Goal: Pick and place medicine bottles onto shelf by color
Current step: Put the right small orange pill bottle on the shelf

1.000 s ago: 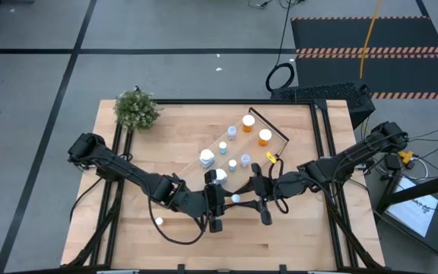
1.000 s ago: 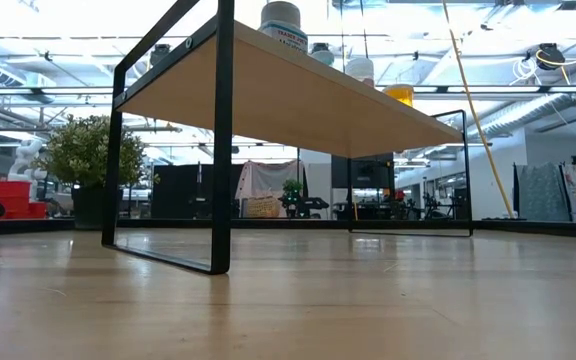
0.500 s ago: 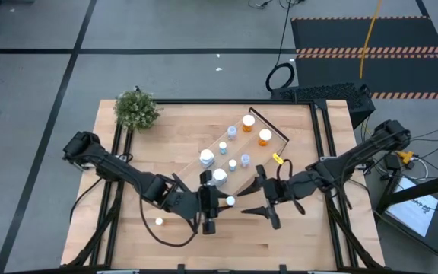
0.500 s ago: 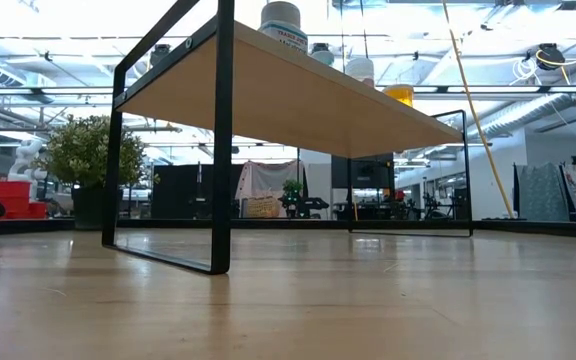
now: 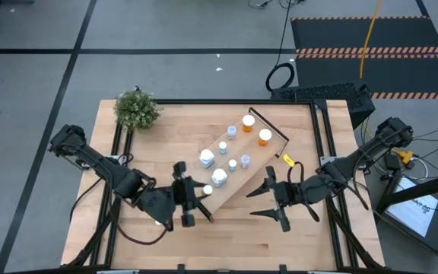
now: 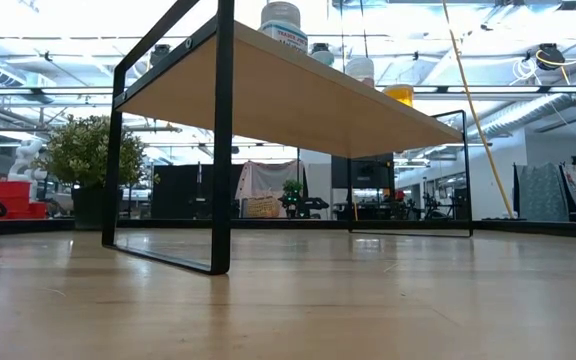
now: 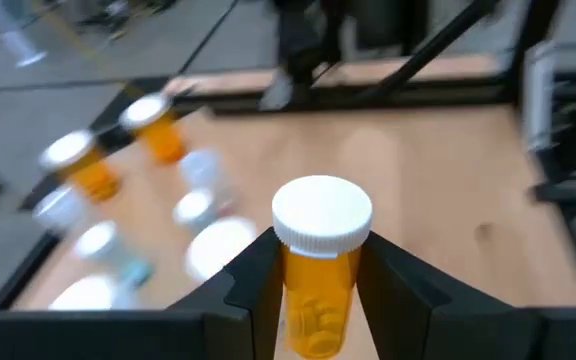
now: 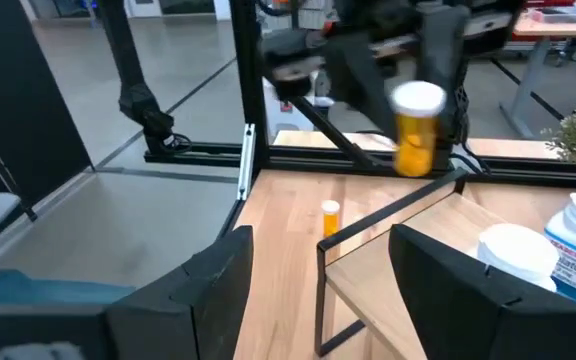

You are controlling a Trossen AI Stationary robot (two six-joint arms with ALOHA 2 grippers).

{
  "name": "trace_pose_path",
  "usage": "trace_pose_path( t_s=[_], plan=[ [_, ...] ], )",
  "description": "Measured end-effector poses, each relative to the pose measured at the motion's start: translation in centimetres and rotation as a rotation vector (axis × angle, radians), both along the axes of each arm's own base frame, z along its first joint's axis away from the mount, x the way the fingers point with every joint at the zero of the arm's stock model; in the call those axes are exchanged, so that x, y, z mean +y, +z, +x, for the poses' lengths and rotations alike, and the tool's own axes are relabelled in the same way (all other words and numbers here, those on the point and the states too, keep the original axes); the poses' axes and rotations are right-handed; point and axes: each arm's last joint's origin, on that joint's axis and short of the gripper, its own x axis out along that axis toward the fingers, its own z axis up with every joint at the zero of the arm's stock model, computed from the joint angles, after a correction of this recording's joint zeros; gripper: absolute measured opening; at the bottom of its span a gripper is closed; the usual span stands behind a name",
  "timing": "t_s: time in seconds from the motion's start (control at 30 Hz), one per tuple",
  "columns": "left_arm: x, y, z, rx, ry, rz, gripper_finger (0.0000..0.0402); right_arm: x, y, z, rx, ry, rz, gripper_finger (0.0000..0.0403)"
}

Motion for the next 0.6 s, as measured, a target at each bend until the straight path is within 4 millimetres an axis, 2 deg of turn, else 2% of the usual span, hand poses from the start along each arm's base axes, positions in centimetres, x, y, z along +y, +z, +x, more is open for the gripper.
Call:
trace_pose_path(
  t_s=[0.23,0.33,0.6],
  plan=[
    [1.0,-1.5,-0.9,0.066,0.189,0.025,0.0120,-0.1,-0.3,-0.1,0.029,0.001,-0.026,0.0231],
    [1.2,-3.1,-1.1,0.071,0.246,0.027,0.0120,-0.1,-0.3,-0.1,0.031,0.002,-0.026,0.0231],
    [3.0,-7.0,-3.6,-0.014,0.389,-0.056,0.0120,-0.1,-0.3,-0.1,0.030,0.002,-0.026,0.0231]
  ],
)
